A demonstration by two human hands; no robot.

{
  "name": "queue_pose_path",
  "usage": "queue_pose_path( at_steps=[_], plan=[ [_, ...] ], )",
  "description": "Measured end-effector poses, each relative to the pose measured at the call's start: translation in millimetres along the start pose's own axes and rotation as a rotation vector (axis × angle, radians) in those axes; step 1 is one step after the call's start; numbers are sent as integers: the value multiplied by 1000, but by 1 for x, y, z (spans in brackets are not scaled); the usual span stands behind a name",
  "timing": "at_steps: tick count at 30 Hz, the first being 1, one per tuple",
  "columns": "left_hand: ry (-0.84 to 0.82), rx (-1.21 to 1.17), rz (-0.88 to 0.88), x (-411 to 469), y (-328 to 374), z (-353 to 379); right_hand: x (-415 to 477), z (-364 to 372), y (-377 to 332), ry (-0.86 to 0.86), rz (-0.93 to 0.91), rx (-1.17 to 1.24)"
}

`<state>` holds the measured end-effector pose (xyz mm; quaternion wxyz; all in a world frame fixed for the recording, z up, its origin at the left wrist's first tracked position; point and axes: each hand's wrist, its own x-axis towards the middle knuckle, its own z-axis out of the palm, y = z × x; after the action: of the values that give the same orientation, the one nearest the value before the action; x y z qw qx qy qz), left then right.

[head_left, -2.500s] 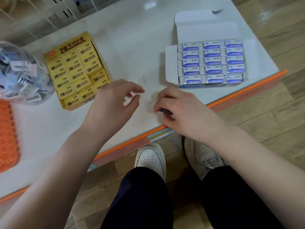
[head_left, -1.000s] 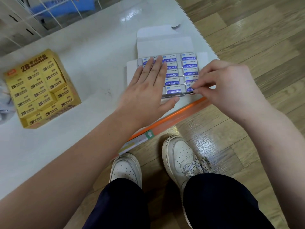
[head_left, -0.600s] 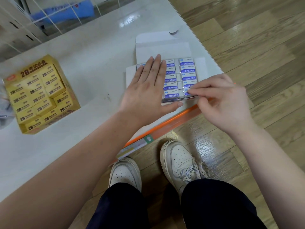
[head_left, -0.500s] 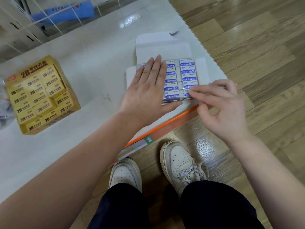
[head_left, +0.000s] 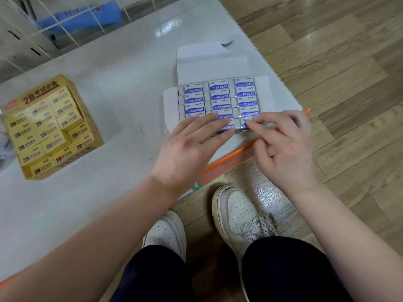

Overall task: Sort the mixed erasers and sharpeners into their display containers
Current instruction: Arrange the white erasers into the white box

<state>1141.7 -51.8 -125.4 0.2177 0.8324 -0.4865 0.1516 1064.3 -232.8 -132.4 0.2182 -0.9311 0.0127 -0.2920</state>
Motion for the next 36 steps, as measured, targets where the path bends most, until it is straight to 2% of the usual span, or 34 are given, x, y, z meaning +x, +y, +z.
queue_pose_path(
  at_steps=[7, 12, 14, 16, 18, 21, 28, 36],
  plan=[
    [-2, -56, -48, 2, -6, 7, -10, 3, -1, -25, 4, -81],
    [7, -25, -52, 10, -2, -2, -4, 3, -5, 22, 34, -67],
    [-26, 4, -106, 17, 0, -7, 5, 1, -8, 18, 47, -71],
    [-189, 58, -240, 27, 1, -11, 20, 0, -11, -74, 74, -110],
    [-366, 137, -340, 35, -2, -10, 37, 6, -13, -259, 132, -195],
    [-438, 201, -373, 35, -7, -5, 49, 18, -13, -487, 196, -240],
    [-439, 196, -387, 36, -5, -4, 53, 23, -8, -523, 205, -54],
    [-505, 227, -484, 48, -29, -7, 89, 43, -5, -594, 149, -51]
  ],
)
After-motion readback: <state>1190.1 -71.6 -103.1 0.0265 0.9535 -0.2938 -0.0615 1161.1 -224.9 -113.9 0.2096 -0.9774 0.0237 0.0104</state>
